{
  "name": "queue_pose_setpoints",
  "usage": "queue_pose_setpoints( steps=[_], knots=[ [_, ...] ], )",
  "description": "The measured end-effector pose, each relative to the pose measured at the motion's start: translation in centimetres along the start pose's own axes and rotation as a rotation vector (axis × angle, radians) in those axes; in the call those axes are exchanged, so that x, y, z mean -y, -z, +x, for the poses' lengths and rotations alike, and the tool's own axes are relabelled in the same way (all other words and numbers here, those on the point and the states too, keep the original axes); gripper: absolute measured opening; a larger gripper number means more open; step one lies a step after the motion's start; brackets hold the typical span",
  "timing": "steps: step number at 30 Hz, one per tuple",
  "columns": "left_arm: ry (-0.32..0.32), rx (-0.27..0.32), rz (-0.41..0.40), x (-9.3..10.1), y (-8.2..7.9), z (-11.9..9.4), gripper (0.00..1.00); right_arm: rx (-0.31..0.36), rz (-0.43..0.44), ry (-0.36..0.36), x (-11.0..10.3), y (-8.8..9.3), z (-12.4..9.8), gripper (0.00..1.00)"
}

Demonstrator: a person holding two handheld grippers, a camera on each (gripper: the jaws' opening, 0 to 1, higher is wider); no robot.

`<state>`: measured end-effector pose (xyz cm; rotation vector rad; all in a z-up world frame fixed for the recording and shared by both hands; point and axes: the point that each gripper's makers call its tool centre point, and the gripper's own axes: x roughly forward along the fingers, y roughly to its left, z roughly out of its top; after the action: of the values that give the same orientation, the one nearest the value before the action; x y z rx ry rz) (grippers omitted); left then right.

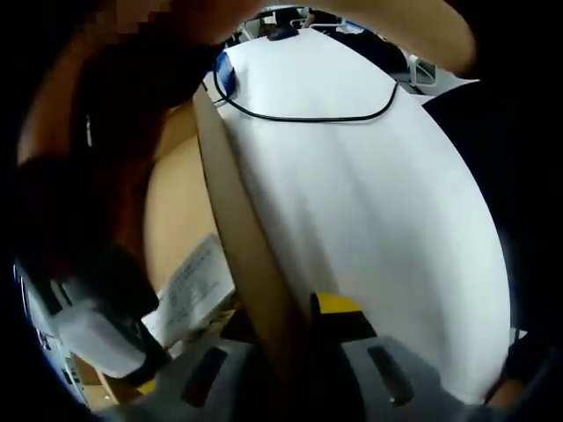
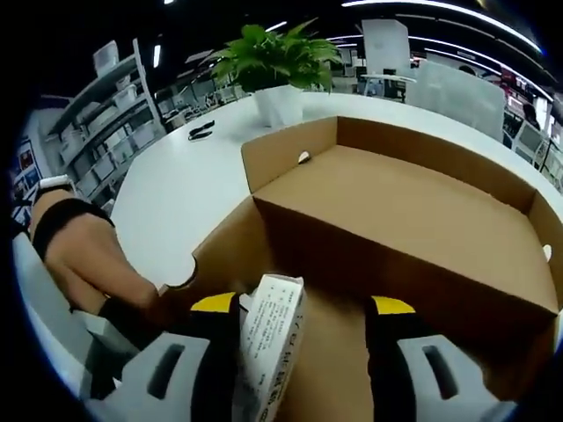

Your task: Operate the shoe box by opening the lid, removing the specified soft item, and placing it in the target area until the item is outside and the box remains undamaged.

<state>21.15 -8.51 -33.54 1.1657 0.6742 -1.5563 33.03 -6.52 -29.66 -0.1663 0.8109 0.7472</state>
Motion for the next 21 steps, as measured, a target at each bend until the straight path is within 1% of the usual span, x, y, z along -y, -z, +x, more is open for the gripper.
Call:
queue_pose_setpoints(
  steps=[2,6,9,11,14,16,21],
  knots=[
    [0.000,0.000,0.000,0.0,0.0,0.0,0.12,-0.004,-0.001,0.000,0.0,0.0,0.0,0.56],
    [0.000,0.000,0.000,-0.1,0.0,0.0,0.12,-0.011,-0.015,0.011,0.1,0.1,-0.2,0.48],
    [0.001,0.000,-0.004,0.0,0.0,0.0,0.12,-0.018,0.001,0.031,0.7,0.4,-0.3,0.46],
    [0.000,-0.001,-0.001,0.0,0.0,0.0,0.12,-0.022,0.004,0.029,0.6,0.6,-0.3,0.40],
    [0.000,-0.001,-0.001,0.0,0.0,0.0,0.12,-0.033,-0.006,0.038,0.9,0.9,-0.2,0.35],
    [0.000,-0.002,0.000,0.0,0.0,0.0,0.12,-0.050,-0.018,0.052,1.3,1.3,-0.2,0.34],
    [0.000,-0.001,-0.001,0.0,0.0,0.0,0.12,-0.075,-0.035,0.074,2.1,1.9,-0.4,0.27]
  ],
)
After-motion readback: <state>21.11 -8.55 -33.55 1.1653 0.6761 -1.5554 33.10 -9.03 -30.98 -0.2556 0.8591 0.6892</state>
